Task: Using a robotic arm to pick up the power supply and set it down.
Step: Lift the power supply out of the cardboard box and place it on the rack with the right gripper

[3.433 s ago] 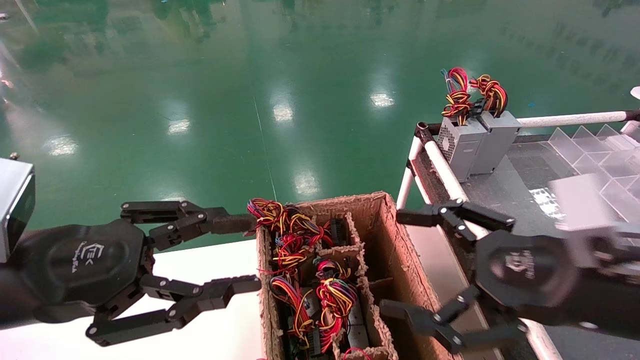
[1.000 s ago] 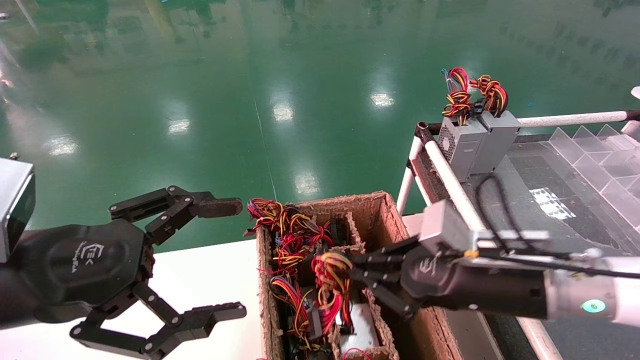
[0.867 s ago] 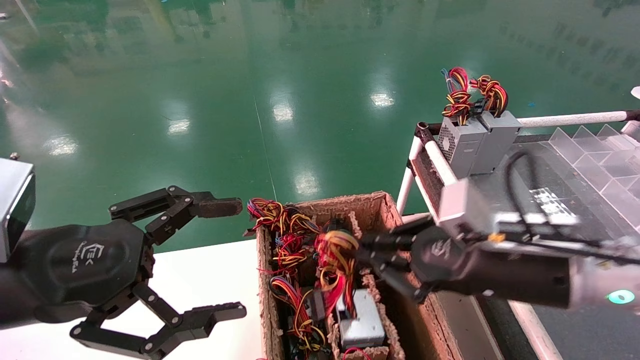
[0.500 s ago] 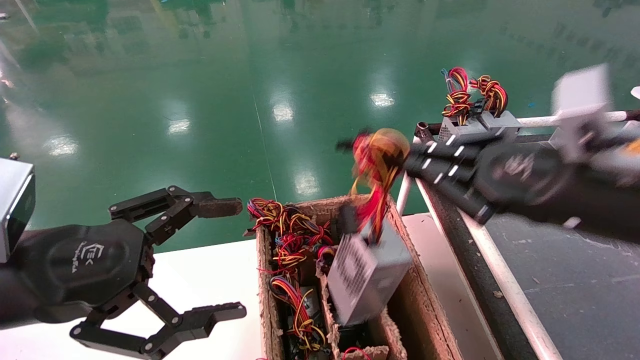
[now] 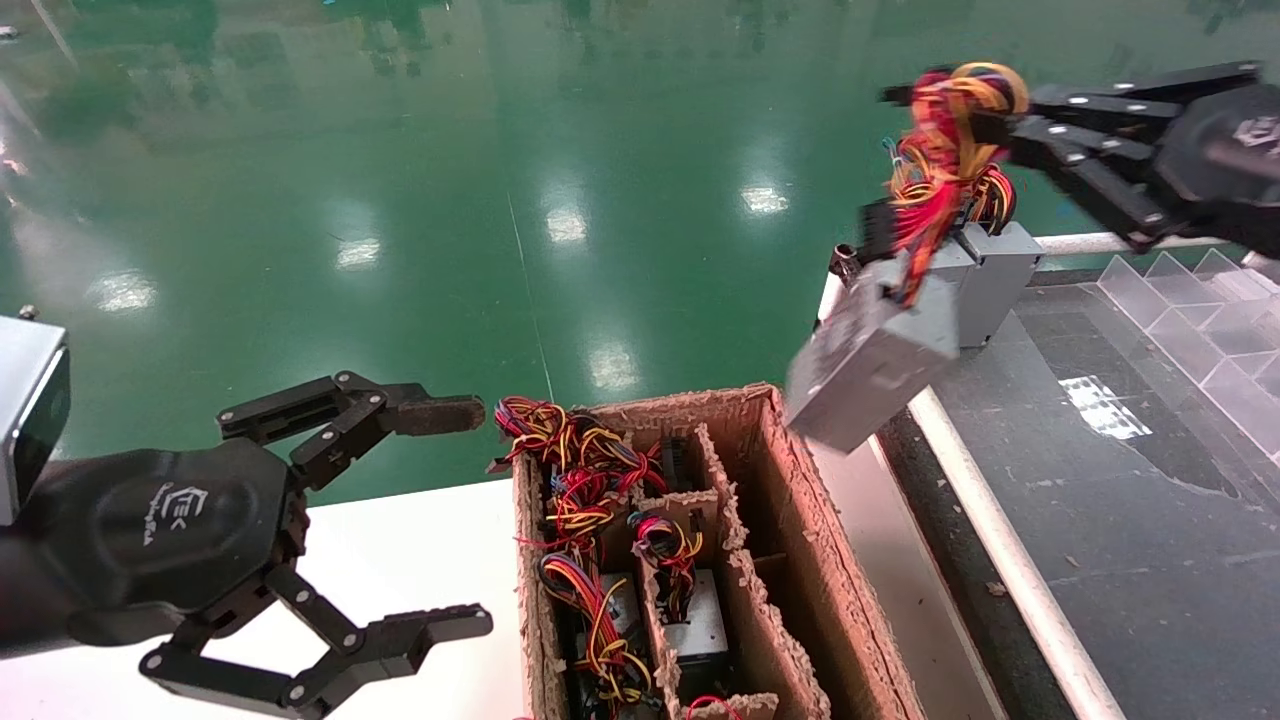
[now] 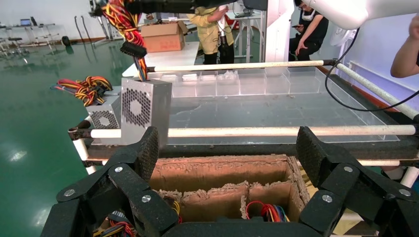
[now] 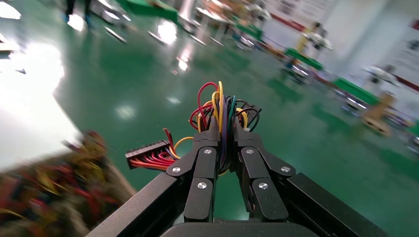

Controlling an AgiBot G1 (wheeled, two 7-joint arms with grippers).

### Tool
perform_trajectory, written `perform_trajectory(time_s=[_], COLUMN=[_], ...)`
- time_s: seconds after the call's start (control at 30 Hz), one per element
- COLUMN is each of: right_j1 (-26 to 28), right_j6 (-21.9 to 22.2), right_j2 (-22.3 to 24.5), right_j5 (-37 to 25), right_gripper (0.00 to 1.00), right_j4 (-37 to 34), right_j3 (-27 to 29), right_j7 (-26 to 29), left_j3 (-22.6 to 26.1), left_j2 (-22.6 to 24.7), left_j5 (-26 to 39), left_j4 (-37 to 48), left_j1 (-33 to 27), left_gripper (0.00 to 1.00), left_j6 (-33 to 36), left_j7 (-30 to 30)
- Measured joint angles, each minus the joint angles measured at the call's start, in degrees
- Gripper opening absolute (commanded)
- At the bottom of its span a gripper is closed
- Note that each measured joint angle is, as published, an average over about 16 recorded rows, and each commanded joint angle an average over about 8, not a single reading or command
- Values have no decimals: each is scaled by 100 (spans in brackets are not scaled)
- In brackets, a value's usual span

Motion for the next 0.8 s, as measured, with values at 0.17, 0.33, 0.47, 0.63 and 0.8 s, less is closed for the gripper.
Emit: perform_trajectory(time_s=[0.17, 0.33, 0.47, 0.63, 0.8], right_j1=[275, 480, 580, 690, 828], right_j6=[78, 115, 108, 82, 61], right_j2=[130, 229, 256, 183, -8], right_j5=[-374, -663, -807, -940, -1054], right_gripper=[0, 0, 0, 0, 0], right_j4=[-569, -1171, -1658, -2237, -2732], right_j3=[-66, -131, -171, -234, -313], right_j7=[-296, -574, -791, -1050, -1278], left_j3=[0, 0, 0, 1, 1], left_j2=[0, 0, 0, 0, 0], left_j5=[0, 0, 0, 0, -1], left_j4=[0, 0, 0, 0, 0], left_j1=[0, 0, 0, 0, 0], left_gripper=[100, 100, 100, 100, 100], left_j6=[0, 0, 0, 0, 0], left_j7=[0, 0, 0, 0, 0])
